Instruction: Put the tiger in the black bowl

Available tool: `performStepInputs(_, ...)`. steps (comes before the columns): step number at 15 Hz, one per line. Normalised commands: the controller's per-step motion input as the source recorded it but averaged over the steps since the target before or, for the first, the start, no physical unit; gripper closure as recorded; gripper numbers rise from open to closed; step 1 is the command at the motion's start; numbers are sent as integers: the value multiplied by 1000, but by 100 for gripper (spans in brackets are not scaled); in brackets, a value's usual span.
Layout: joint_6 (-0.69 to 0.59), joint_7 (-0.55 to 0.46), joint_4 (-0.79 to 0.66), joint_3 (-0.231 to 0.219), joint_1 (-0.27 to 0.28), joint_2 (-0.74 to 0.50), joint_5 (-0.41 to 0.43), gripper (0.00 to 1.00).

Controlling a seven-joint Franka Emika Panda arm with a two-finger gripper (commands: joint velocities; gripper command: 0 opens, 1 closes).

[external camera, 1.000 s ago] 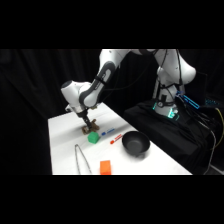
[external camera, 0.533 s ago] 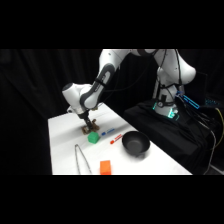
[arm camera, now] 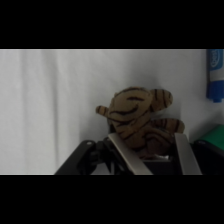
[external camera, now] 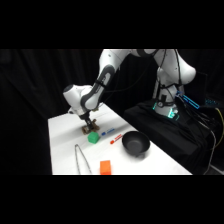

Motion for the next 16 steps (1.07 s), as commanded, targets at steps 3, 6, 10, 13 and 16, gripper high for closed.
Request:
performStepInputs(3, -74, -67, 13, 65, -75, -16, 54, 83)
performStepInputs(6, -71, -66, 2, 67, -70, -45, 58, 99)
performStepInputs(10, -94, -25, -77, 61, -44, -223, 64, 96)
performStepInputs(13, -164, 14, -212, 52, -1, -454, 68, 94)
performStepInputs(16, -187, 62, -352, 36, 42, -621, 69, 94)
